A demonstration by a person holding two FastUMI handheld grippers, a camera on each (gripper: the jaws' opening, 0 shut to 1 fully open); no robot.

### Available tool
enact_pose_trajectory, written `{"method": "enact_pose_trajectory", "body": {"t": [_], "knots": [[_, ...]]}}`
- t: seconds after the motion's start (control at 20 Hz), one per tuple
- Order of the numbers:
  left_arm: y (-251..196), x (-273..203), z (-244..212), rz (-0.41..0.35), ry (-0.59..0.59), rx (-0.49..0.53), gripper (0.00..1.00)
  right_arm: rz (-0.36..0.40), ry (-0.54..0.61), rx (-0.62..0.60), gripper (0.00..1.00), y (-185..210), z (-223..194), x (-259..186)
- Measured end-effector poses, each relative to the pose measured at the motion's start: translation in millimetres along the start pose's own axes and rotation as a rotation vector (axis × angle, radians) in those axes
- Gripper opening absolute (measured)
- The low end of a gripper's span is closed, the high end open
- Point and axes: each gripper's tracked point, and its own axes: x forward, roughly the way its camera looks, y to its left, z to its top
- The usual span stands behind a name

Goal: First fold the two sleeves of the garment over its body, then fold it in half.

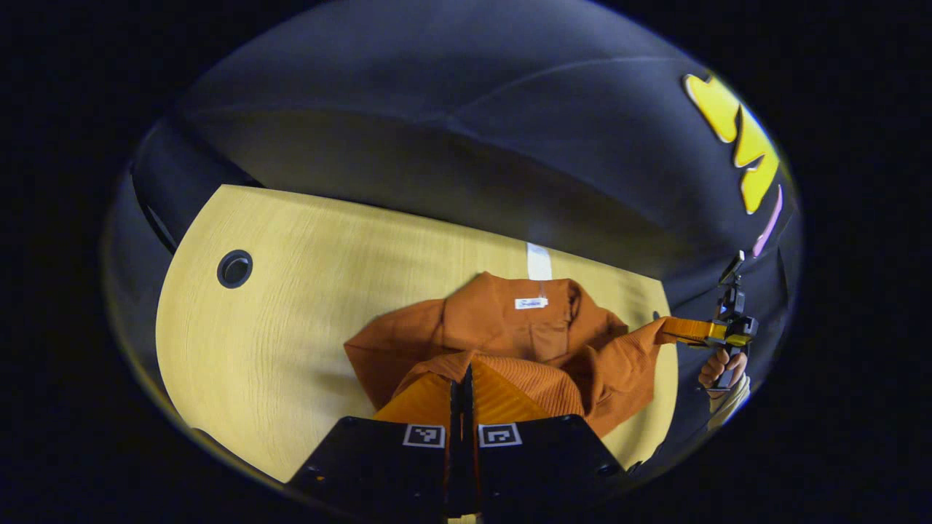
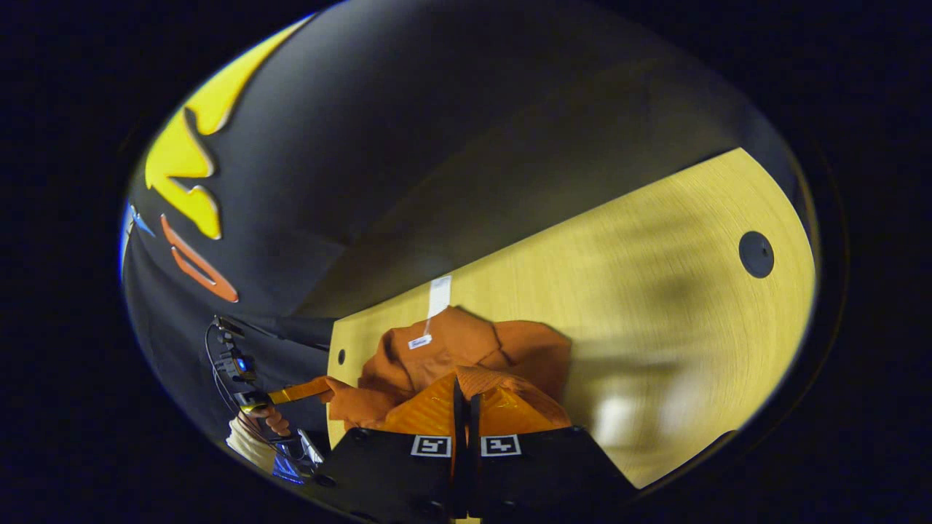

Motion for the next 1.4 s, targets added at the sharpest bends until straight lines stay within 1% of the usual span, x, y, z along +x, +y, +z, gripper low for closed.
{"method": "enact_pose_trajectory", "body": {"t": [0.15, 0.3, 0.4, 0.5, 0.55, 0.6, 0.65, 0.7, 0.75, 0.8, 0.85, 0.9, 0.95, 1.0, 1.05, 1.1, 1.15, 1.2, 1.3, 1.35, 1.4], "knots": [[17.9, 26.1, -9.2, 0.051, 0.038, -0.036, 0.03, -0.037, 0.010, 0.077, 0.00, -31.6, 0.2, 16.3], [23.6, 42.5, -12.3, 0.049, 0.053, -0.071, 0.03, -0.043, 0.020, 0.138, 0.00, -40.0, -0.6, 23.1], [21.0, 48.0, -12.0, 0.031, 0.047, -0.068, 0.04, -0.020, 0.017, 0.174, 0.01, -34.5, 2.0, 18.4], [18.7, 46.0, -7.2, 0.006, 0.035, -0.079, 0.05, 0.013, 0.000, 0.210, 0.08, -29.5, 9.2, 15.8], [14.7, 44.8, -4.2, -0.021, 0.022, -0.099, 0.00, 0.028, -0.013, 0.237, 0.14, -27.1, 15.7, 14.7], [11.0, 42.5, 0.9, -0.047, 0.008, -0.127, 0.09, 0.047, -0.024, 0.253, 0.08, -27.2, 21.2, 11.6], [12.1, 40.8, 6.5, -0.057, -0.011, -0.163, 0.11, 0.044, -0.027, 0.253, 0.08, -31.2, 23.9, 11.7], [15.4, 41.8, 9.9, -0.059, -0.021, -0.193, 0.16, 0.038, -0.028, 0.246, 0.08, -32.6, 21.7, 12.6], [17.1, 38.9, 11.6, -0.060, -0.019, -0.215, 0.09, 0.046, -0.027, 0.247, 0.08, -32.1, 21.5, 9.6], [22.5, 37.2, 12.4, -0.044, -0.015, -0.215, 0.31, 0.058, -0.030, 0.258, 0.02, -27.1, 22.1, 12.0], [27.6, 35.9, 15.1, -0.030, -0.019, -0.207, 0.34, 0.058, -0.036, 0.262, 0.13, -25.8, 24.9, 13.2], [29.1, 35.0, 18.4, -0.023, -0.035, -0.206, 0.53, 0.062, -0.049, 0.265, 0.12, -25.5, 29.7, 9.3], [26.4, 33.2, 23.3, -0.025, -0.051, -0.211, 0.40, 0.062, -0.056, 0.268, 0.12, -26.2, 30.7, 9.8], [22.3, 29.1, 29.5, -0.041, -0.075, -0.223, 0.49, 0.071, -0.061, 0.275, 0.12, -24.3, 30.5, 10.9], [16.2, 27.6, 35.4, -0.061, -0.098, -0.236, 0.57, 0.102, -0.065, 0.288, 0.17, -18.7, 31.6, 12.6], [8.6, 25.2, 40.5, -0.090, -0.117, -0.251, 0.60, 0.119, -0.081, 0.290, 0.22, -14.5, 35.0, 11.4], [0.8, 22.1, 42.9, -0.131, -0.130, -0.270, 0.50, 0.117, -0.102, 0.283, 0.27, -16.0, 39.9, 11.2], [-4.9, 20.7, 45.6, -0.155, -0.141, -0.291, 0.64, 0.115, -0.116, 0.278, 0.27, -16.9, 44.7, 10.0], [-8.2, 10.3, 54.0, -0.170, -0.182, -0.314, 0.68, 0.132, -0.128, 0.275, 0.60, -13.7, 46.5, 8.4], [-8.7, 4.2, 59.7, -0.172, -0.207, -0.315, 0.84, 0.137, -0.143, 0.268, 0.77, -11.7, 49.6, 6.5], [-8.4, -0.9, 63.1, -0.159, -0.226, -0.308, 0.86, 0.134, -0.149, 0.262, 0.82, -13.0, 51.2, 4.1]]}}
